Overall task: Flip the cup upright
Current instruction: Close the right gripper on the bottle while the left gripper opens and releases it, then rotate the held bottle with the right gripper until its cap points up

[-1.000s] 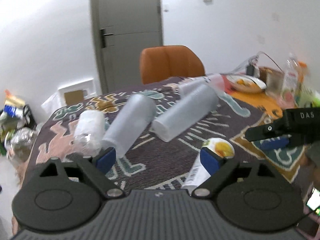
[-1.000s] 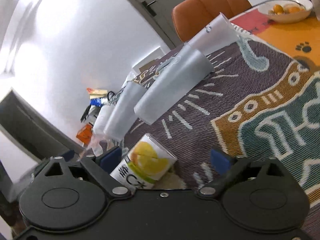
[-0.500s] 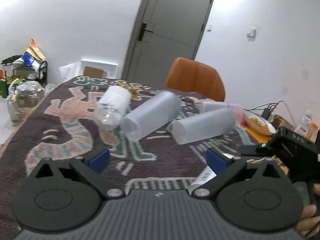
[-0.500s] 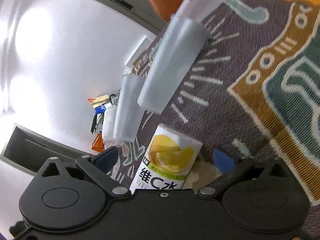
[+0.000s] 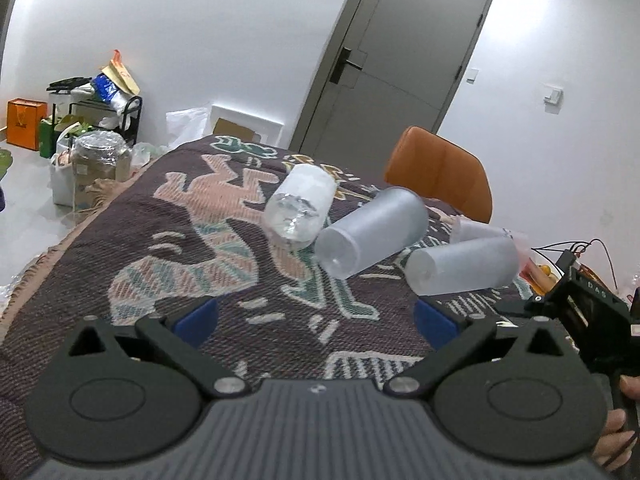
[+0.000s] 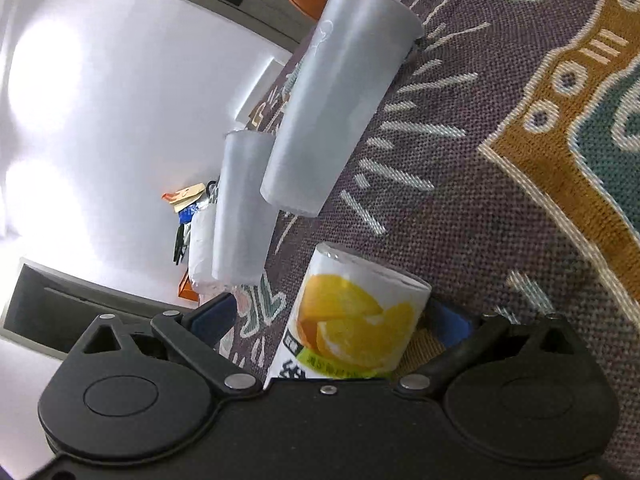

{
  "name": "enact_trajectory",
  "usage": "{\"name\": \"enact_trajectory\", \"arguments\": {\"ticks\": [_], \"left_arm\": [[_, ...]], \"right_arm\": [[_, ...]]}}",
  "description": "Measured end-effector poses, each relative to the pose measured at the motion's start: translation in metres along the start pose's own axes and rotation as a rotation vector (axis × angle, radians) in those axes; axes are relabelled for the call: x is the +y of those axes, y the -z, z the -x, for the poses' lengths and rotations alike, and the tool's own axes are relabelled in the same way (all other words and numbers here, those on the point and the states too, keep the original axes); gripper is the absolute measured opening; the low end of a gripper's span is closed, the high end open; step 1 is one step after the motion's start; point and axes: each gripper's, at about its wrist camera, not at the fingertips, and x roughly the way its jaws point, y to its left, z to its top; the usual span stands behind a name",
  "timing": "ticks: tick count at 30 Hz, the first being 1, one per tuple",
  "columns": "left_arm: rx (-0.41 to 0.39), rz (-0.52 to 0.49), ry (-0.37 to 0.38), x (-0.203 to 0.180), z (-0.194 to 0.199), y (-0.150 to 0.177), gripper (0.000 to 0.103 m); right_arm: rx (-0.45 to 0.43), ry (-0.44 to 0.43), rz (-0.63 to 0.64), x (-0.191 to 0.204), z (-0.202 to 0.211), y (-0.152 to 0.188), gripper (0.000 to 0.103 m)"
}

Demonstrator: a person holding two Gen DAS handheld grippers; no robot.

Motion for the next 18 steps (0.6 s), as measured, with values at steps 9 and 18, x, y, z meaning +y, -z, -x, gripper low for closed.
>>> {"name": "enact_trajectory", "arguments": {"ticks": [9,18], "left_arm": [[0.019,-0.008,0.008,-0.002,0.002,0.001,0.103],[-0.006,-0.046,0.006,-0.018,0.013,-0.002,0.103]], "right_arm": [[-0.024,0.048,0.001,-0.007,0.005,0.000,0.066],[-0.078,-0.020,0.000,-0.015,0.034,-0.004,0.059]]}}
